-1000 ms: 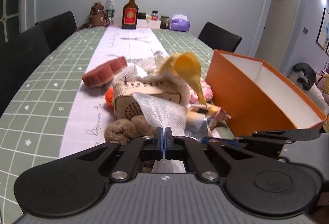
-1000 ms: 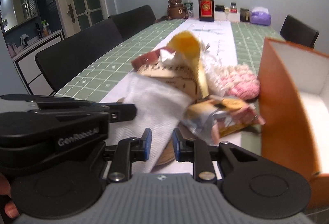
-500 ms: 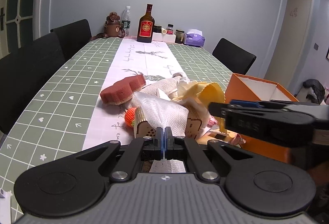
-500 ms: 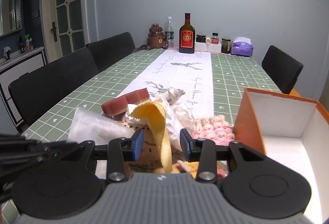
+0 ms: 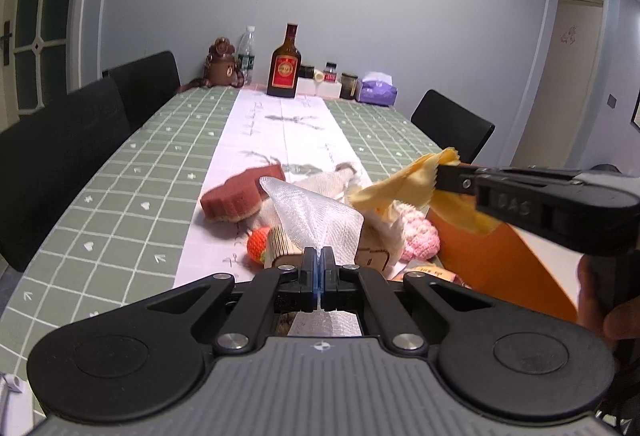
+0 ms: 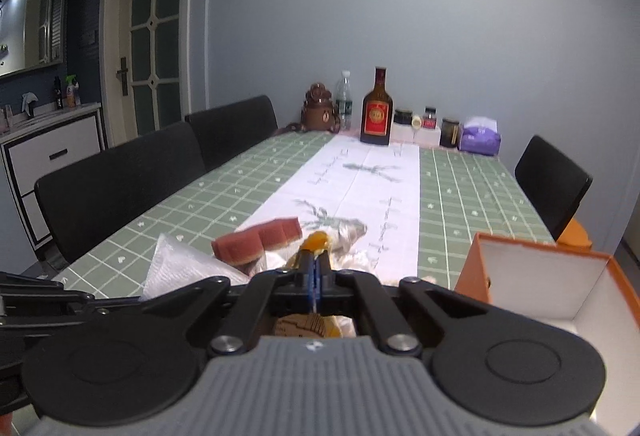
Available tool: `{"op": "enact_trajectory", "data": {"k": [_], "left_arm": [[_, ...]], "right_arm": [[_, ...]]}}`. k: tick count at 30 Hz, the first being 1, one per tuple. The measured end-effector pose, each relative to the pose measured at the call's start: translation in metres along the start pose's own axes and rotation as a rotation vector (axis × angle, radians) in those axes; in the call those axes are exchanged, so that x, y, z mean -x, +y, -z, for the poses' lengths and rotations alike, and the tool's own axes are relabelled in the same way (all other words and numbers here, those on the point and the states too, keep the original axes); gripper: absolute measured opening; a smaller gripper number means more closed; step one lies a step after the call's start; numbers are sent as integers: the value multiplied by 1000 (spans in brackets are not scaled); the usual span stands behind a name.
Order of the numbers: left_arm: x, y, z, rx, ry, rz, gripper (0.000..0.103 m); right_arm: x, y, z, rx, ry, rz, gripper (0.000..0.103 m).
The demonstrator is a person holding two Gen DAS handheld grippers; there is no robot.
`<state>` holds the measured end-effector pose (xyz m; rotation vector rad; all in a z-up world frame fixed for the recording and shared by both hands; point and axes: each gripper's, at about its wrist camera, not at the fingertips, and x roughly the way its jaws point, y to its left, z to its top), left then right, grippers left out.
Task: Organize soft objects
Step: 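Grasp the yellow cloth with the right gripper while the left gripper holds the bag, then carry the white bag and yellow cloth over the orange box with both grippers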
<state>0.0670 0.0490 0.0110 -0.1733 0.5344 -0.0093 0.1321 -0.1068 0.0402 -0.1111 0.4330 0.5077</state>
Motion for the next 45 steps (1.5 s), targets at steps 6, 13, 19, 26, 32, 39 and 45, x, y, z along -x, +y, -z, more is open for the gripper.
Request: {"op": "enact_trajectory", "data": {"k": [6,13,19,26,32,39,45], "left_arm": [[20,-7,-11,-19,-48,2,1],[38,-21,-25,-5,-66,57,1],[47,-49,-42,-28,-87,132,1],[35,-107,-57,-82,-68,280,1],[2,-151,-57,-146,-2,331,1],[-44,-180,-42,-178,155,362,1],[-74,-196,-35,-203,265,350,1]], "right_arm": [[33,-4,-14,3,-52,-10,0],[75,-17,-30,11,-88,-13,0],[112,-39,-42,35,-107,47,0],[148,-72,-43,23,-117,139,0],[160,-105,-31,-2,-45,213,0],[145,-138,-8,-34,90,231,0],[119,-160,8,-60,205,213,0]]}}
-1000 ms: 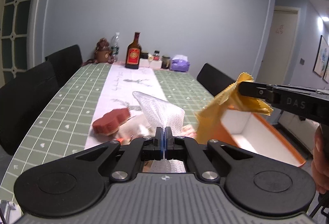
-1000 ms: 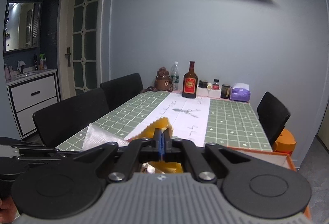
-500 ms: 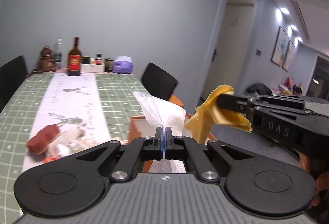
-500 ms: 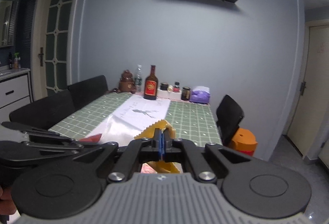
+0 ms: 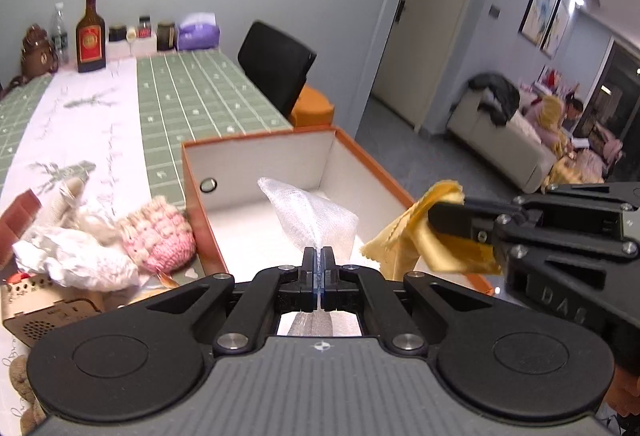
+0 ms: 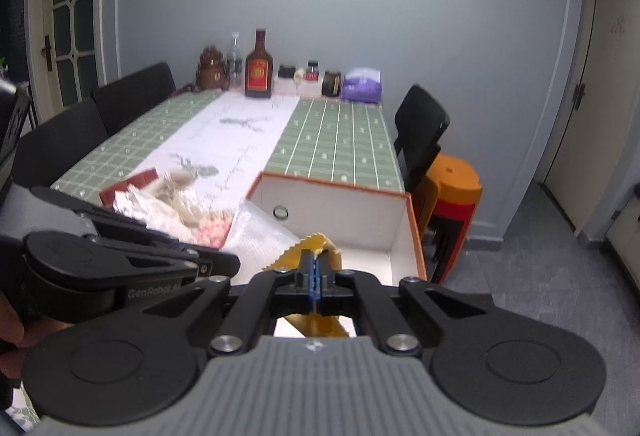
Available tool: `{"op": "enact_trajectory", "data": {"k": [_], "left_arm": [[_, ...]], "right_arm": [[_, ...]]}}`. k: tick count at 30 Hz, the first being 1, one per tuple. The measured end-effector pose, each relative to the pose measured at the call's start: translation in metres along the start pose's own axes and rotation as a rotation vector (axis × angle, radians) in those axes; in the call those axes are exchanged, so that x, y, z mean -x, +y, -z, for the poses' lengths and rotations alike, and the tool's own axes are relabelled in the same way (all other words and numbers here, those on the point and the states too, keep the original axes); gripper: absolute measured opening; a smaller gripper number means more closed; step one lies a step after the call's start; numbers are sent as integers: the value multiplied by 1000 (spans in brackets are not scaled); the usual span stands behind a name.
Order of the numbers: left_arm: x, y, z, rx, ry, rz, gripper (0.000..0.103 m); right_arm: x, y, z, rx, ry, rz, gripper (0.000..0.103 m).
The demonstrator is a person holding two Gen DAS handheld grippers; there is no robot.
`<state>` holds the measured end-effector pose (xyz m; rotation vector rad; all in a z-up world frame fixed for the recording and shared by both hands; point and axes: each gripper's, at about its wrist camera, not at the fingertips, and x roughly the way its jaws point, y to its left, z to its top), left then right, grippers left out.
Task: Organize soft objects
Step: 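Carry the white bag and yellow cloth over the orange box with both grippers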
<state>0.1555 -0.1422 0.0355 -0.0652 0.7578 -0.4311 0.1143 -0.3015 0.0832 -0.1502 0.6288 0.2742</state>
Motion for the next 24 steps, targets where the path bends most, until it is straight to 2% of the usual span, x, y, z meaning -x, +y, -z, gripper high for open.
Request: {"op": "enact_trajectory", "data": {"k": [5,10,16,19,24], "left_arm": [[-25,-7,-4,-53,92,-20,1],[-47,-9,-4,-80,137,-54,1],[-63,-14,1,-130,185,-82,2],[-67,-18,4,-168,197,-113,2],[-71,-13,3,-151,224,-120,8]], "right_arm": [[-34,-12,6,-7,139,-47,0],[-66,-20,8,-7,287,-125,0],[-99,-22,17,27,430,-163,0],[-111,-21,21,47,484,-179,0],[-124,-19,24,74,537,-179,3]]}}
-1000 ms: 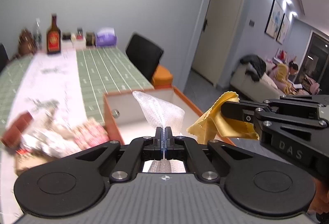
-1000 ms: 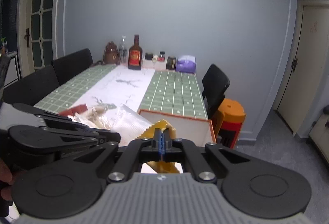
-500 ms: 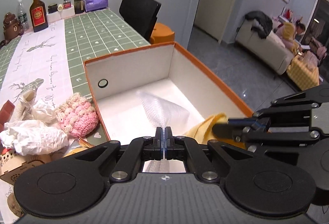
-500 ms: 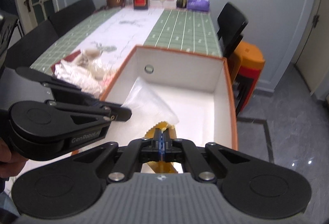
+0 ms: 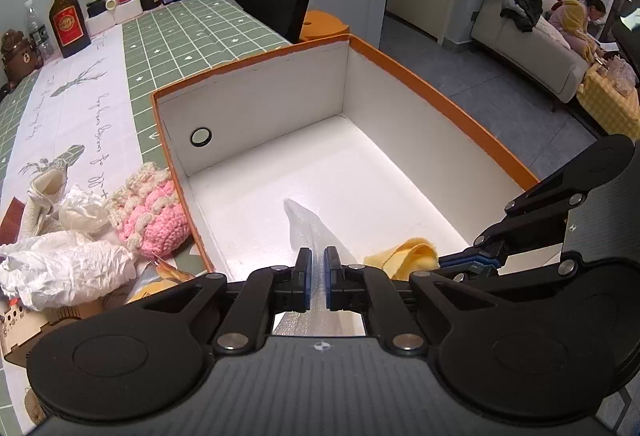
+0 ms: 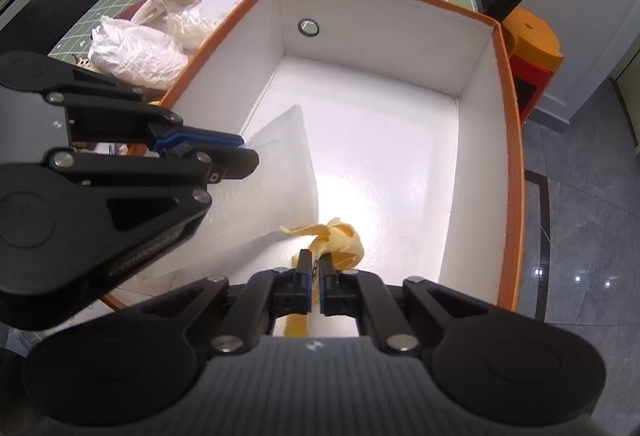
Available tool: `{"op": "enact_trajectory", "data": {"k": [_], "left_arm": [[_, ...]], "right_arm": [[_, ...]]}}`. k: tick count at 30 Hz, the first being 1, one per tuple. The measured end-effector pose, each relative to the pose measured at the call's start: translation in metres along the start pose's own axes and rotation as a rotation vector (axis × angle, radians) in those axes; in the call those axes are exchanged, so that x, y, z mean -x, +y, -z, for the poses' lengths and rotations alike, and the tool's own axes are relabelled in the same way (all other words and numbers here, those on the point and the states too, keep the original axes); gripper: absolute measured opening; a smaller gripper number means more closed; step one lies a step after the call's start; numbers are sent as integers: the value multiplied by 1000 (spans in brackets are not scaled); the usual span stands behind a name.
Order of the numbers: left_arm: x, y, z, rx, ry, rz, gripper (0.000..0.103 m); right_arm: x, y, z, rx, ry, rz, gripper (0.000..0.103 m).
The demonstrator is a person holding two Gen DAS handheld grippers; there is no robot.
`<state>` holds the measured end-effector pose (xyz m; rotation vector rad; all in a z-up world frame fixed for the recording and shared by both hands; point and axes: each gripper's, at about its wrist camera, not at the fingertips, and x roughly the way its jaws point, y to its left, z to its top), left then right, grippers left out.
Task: Organize soft objects
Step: 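Carry the white bag and yellow cloth over the orange box with both grippers, then open both grippers to drop the bag and cloth into the box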
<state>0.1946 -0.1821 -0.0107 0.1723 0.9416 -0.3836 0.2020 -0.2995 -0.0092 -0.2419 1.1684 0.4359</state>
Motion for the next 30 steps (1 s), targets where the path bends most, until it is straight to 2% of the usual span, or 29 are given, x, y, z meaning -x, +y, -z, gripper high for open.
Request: {"op": "enact_trajectory", "data": {"k": [2,4,5,6,11,13,15,18,21,25,26,28,30], "left_arm": [[1,1,0,2,2,1,20],[3,3,1,4,-1,2,29],[5,4,1,9,-4,3,33],[7,6,1,17,-7,6,35],[19,12,2,39,-26,28,56],[24,15,4,45,-34,34,59],[31,18,5,52,-45,48,61],[39,23,7,65,-55,70,64],[46,23,8,67,-69,72,74],[57,27,12,87,-119,106,74],[61,31,13,107,-136,123,64],[67,35,15,121,-150,114,52],[73,42,18,135,-168,107,52]], "right_arm": [[0,0,-1,-2,7,2,3],[0,0,-2,-6,13,1,15],[1,0,-2,-10,15,2,29],[1,1,-2,-11,17,9,38],[13,6,-1,-5,2,21,41],[19,9,0,0,-9,34,50],[23,13,1,7,-17,52,54],[28,19,3,14,-17,74,55],[34,23,4,14,-25,94,57],[46,27,6,7,-48,114,57],[50,28,7,3,-59,111,57],[59,31,8,-9,-87,88,55],[68,37,9,-15,-130,35,52]]}}
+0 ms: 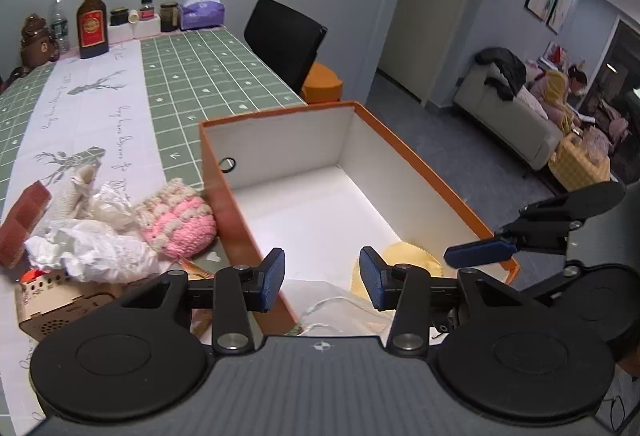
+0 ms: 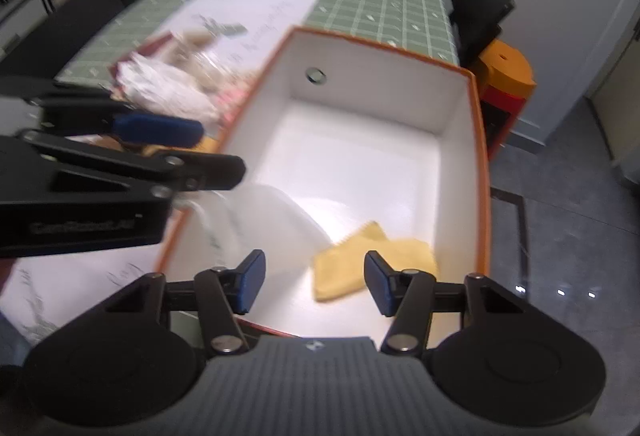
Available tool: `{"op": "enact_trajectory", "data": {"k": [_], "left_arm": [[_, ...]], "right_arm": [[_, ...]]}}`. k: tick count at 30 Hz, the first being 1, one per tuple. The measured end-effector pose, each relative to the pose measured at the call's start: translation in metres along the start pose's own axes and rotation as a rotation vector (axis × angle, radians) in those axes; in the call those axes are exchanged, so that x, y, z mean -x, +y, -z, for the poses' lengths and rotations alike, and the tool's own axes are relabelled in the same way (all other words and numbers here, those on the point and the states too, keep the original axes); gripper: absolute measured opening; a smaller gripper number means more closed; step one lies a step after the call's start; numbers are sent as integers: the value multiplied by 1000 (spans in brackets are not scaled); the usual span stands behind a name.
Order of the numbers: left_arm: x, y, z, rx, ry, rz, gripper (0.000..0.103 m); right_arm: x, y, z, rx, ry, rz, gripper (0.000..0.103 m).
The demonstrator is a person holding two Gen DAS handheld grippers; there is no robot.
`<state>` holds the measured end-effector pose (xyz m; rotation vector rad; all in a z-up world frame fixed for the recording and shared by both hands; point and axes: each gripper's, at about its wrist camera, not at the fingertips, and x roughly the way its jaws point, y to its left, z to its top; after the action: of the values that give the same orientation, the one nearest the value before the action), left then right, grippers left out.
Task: Organize soft objects
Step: 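Open both grippers to drop the bag and cloth into the box, then move both grippers back from the box toward the remaining items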
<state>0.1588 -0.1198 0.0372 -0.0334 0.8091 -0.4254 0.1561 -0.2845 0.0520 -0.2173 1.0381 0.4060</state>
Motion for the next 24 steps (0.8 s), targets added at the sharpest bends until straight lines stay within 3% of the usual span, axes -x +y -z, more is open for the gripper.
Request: {"op": "enact_trajectory", "data": {"k": [5,7,12,20,24], "left_arm": [[10,19,13,39,-29,-46,52],[13,26,22,53,-41,-57,52],[22,42,43,89,-50,-80,52],[33,60,69,166,-67,-110,52],[33,62,76,160,-52,-132,52]], "right_arm": [[0,26,-1,35,-32,-76,47],[-11,34,-3,48,-16,-71,28],[-36,26,-6,7,19,-62,0],[-69,5,1,-15,113,27,0],[-82,-3,5,-29,175,24,3]]}}
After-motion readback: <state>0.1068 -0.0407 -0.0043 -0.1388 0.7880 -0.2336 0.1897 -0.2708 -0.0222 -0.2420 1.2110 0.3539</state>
